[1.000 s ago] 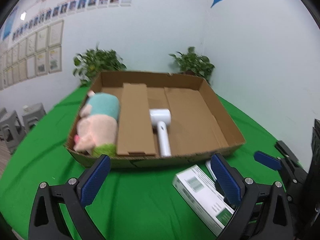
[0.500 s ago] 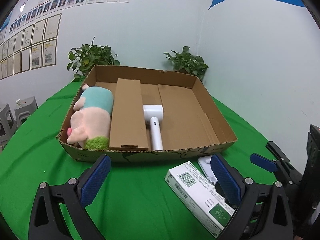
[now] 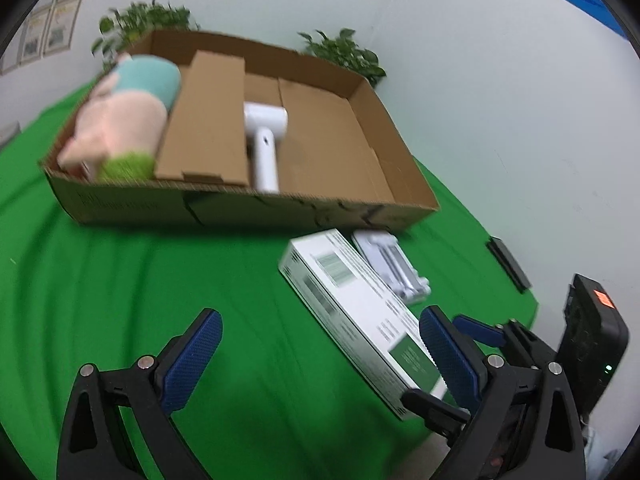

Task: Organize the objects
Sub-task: 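Move the right gripper to the white medicine box and close on it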

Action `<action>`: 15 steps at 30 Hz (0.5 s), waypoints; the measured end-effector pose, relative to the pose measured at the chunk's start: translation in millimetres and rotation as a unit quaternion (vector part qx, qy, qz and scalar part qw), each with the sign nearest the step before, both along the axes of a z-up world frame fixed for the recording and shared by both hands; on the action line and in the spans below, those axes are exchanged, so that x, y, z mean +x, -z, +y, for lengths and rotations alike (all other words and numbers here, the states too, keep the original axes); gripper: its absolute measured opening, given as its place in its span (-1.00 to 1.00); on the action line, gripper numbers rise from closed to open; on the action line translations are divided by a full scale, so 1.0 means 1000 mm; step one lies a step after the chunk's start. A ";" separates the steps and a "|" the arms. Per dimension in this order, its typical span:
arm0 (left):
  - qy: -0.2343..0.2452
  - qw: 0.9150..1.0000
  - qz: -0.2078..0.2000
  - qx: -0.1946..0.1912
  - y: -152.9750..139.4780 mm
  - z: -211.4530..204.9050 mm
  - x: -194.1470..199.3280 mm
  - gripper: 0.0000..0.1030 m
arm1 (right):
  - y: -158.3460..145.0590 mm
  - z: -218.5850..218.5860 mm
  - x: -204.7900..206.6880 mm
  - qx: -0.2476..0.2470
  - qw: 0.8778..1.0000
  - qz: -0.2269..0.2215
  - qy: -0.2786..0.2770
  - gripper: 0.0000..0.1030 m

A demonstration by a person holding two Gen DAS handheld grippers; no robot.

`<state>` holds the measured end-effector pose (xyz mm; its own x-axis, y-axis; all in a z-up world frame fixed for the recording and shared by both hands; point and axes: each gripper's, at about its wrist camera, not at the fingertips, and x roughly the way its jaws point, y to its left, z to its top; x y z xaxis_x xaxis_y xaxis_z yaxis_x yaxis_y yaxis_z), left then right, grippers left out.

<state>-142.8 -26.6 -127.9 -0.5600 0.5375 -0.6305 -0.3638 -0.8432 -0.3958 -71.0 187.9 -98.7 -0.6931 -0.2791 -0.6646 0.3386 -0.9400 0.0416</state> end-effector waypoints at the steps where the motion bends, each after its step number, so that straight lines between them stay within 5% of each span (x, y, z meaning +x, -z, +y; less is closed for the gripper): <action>1: 0.007 1.000 -0.007 0.007 0.003 0.001 0.000 0.92 | 0.002 0.000 0.000 0.003 1.000 -0.006 0.001 0.90; 6: 0.017 0.999 -0.033 0.031 0.012 0.001 -0.002 0.88 | 0.006 -0.014 0.000 0.030 0.999 -0.019 -0.002 0.18; 11: 0.028 0.996 -0.058 0.054 0.018 -0.003 -0.003 0.80 | 0.003 -0.030 0.005 0.004 0.999 -0.032 -0.020 0.22; 15: 0.032 0.995 -0.066 0.060 0.023 -0.006 -0.003 0.69 | 0.000 -0.042 0.011 -0.019 0.998 -0.038 -0.048 0.47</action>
